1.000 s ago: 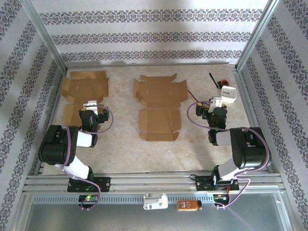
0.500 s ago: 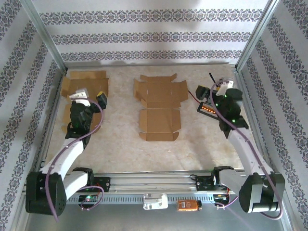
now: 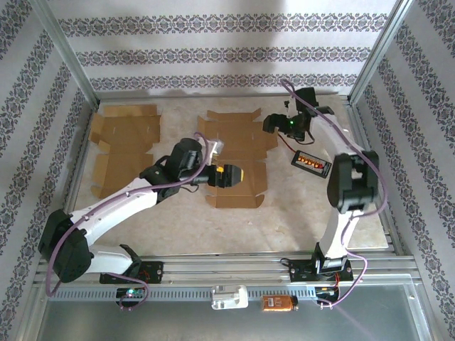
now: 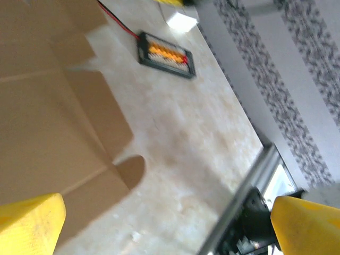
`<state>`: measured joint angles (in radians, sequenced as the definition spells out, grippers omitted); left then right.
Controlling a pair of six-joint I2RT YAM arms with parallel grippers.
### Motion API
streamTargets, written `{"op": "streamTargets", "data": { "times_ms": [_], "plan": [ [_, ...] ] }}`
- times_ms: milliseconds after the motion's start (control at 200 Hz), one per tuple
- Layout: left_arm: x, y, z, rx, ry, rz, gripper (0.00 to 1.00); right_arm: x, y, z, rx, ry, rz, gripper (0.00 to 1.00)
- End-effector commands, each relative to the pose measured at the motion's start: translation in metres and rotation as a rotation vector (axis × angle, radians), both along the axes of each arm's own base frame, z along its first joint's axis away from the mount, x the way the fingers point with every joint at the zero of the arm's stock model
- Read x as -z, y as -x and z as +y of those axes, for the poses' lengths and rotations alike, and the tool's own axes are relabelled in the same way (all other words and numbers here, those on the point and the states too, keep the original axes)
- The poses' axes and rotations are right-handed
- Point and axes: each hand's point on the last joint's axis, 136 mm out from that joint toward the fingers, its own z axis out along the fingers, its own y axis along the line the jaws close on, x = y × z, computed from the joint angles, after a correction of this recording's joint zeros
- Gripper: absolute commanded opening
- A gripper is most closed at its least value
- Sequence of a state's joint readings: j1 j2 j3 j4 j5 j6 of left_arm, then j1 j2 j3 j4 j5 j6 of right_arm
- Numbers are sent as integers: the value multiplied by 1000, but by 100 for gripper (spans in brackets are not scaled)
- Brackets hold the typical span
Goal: Fold the paper box
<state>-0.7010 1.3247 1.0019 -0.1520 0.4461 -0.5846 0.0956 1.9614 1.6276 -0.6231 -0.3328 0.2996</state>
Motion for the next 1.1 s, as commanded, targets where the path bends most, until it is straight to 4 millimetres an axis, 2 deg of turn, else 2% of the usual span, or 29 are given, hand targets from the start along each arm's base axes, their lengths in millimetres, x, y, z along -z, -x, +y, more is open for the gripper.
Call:
{"op": "streamTargets", "data": {
  "times_ms": [0, 105, 220, 285, 400, 470, 520, 655, 739, 799, 864, 979, 1094],
  "plan": [
    [4, 16, 3, 33, -67, 46, 100, 32, -16, -11, 9, 92, 82, 98],
    [5, 18, 13, -5, -92, 26, 100, 51, -34, -8, -16, 106, 94, 92],
    [4, 17, 26, -54, -103, -3, 100, 60, -47, 3, -57, 79, 86, 73],
    [4, 15, 31, -82, -112, -10, 100, 65, -49, 7, -68, 62, 103, 59],
    [4, 9, 37, -138, -115, 5, 100, 69, -51, 9, -70, 61, 103, 43],
    [5, -1, 45, -213, -109, 33, 100, 66, -51, 11, -83, 53, 98, 30],
    [6, -10, 56, -280, -111, 51, 99, 60, -50, 14, -99, 44, 89, 18],
    [12, -41, 103, -495, -128, 107, 100, 33, -40, 27, -159, -12, 43, 0],
    [23, -64, 139, -597, -128, 177, 100, 17, -27, 36, -203, -23, 11, 0],
    [31, -81, 164, -647, -154, 210, 95, 9, -17, 40, -225, -23, -7, 0],
    [41, -99, 181, -649, -202, 208, 88, 6, -7, 42, -239, -22, -16, 0],
    [67, -127, 196, -616, -286, 240, 84, 0, 6, 44, -248, -30, -23, 0],
    [100, -144, 193, -572, -308, 364, 84, 0, 15, 46, -252, -26, -26, 0]
  ]
}}
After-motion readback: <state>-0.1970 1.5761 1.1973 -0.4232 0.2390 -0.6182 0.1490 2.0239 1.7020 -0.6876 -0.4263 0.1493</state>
